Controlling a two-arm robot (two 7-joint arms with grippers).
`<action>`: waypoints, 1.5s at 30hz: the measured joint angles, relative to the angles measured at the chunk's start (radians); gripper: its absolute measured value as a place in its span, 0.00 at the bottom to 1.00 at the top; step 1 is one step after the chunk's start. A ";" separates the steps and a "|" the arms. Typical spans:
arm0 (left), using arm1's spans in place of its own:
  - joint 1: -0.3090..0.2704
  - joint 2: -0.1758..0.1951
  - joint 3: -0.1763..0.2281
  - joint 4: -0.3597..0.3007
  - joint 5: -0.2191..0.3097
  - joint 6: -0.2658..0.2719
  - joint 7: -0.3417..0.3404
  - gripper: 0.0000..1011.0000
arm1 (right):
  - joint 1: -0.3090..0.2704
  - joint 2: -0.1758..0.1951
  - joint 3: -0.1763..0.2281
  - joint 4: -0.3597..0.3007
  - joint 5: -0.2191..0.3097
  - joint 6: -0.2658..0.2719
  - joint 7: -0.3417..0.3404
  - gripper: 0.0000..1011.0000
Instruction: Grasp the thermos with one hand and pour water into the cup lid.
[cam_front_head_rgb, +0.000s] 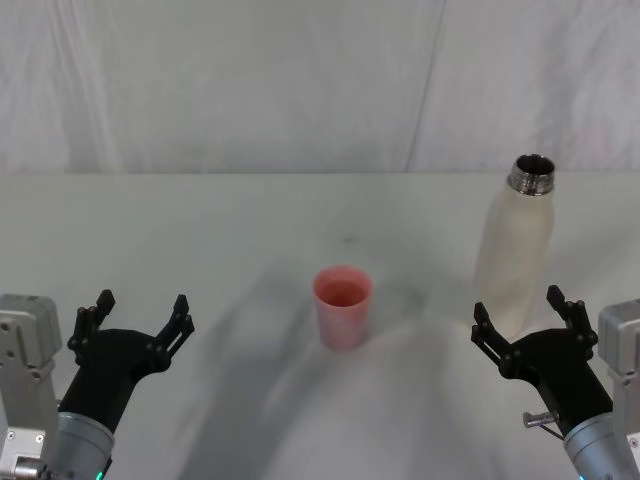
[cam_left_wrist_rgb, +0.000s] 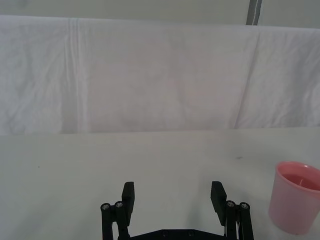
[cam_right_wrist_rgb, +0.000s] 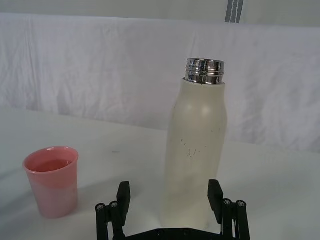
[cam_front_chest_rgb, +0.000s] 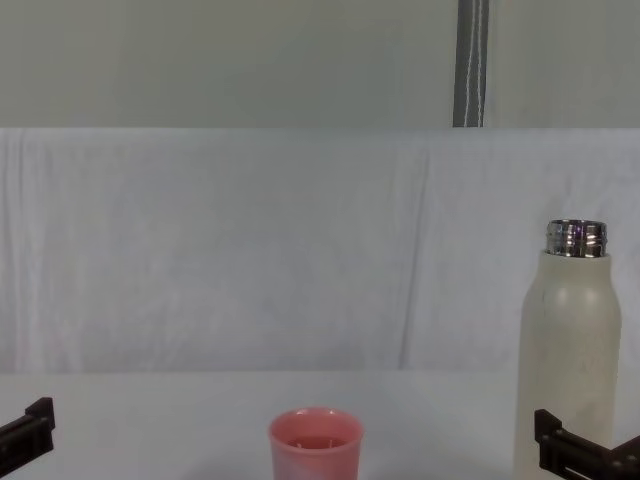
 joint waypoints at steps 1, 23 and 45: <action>0.000 0.000 0.000 0.000 0.000 0.000 0.000 0.99 | 0.000 0.000 0.000 0.000 0.000 0.000 0.000 0.99; 0.000 0.000 0.000 0.000 0.000 0.000 0.000 0.99 | 0.000 0.000 0.000 0.000 0.000 0.000 0.000 0.99; 0.000 0.000 0.000 0.000 0.000 0.000 0.000 0.99 | 0.000 0.000 0.000 0.000 0.000 0.000 0.000 0.99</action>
